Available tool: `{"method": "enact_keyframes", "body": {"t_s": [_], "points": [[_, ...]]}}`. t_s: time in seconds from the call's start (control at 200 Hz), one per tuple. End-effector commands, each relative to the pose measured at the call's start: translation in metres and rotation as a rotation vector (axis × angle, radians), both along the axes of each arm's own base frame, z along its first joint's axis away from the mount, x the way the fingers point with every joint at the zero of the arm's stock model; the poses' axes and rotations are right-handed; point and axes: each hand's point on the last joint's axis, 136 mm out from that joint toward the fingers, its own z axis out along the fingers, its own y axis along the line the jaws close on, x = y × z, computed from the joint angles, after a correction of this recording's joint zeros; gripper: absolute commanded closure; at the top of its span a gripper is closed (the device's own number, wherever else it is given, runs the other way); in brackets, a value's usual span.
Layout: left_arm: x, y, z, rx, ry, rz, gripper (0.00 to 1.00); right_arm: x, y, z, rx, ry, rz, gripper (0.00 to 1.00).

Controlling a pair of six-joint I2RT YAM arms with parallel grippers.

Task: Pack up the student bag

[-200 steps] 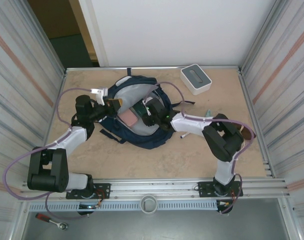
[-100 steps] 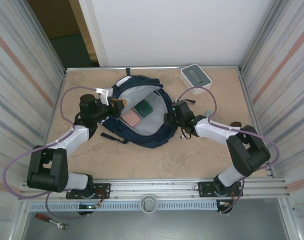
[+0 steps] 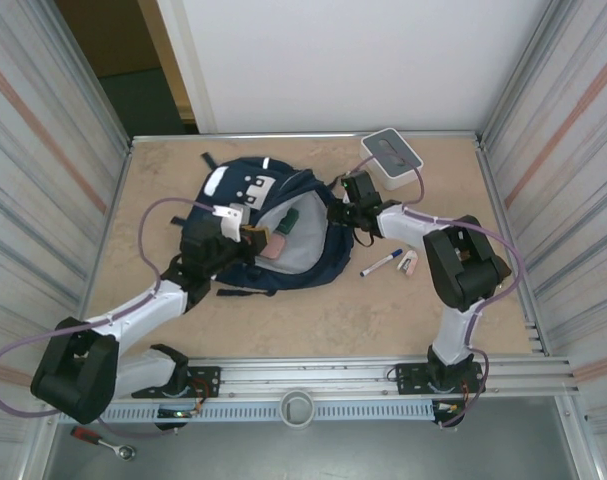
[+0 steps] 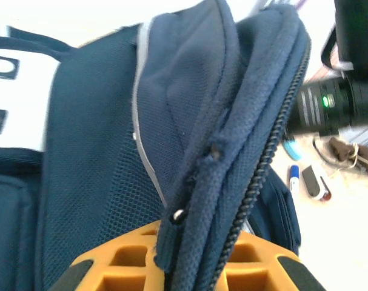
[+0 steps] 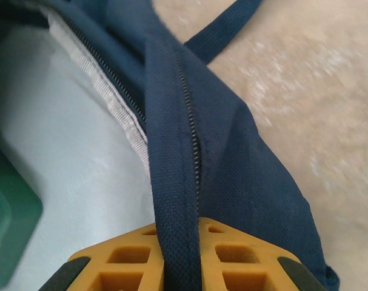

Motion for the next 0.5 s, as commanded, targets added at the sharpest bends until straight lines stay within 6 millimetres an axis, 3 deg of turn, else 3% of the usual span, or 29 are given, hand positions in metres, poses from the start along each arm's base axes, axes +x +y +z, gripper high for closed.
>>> {"method": "enact_keyframes", "body": {"t_s": [0.0,0.12,0.245,0.381,0.496], "points": [[-0.016,-0.015,-0.032,0.096,0.052,-0.047,0.87,0.021,0.028,0.029,0.152,-0.014,0.134,0.83],[-0.024,-0.048,-0.044,0.201,0.067,-0.178,0.73,0.033,0.025,0.037,0.163,0.005,0.157,0.81],[-0.034,-0.065,-0.044,0.356,0.030,-0.280,0.60,0.036,-0.002,0.052,0.132,-0.015,0.122,0.73],[-0.042,-0.057,-0.021,0.409,-0.088,-0.303,0.47,0.020,-0.036,0.066,0.046,-0.041,0.050,0.54],[-0.043,-0.038,0.003,0.425,-0.183,-0.240,0.34,-0.013,-0.036,0.071,0.029,-0.054,0.043,0.39]]}}
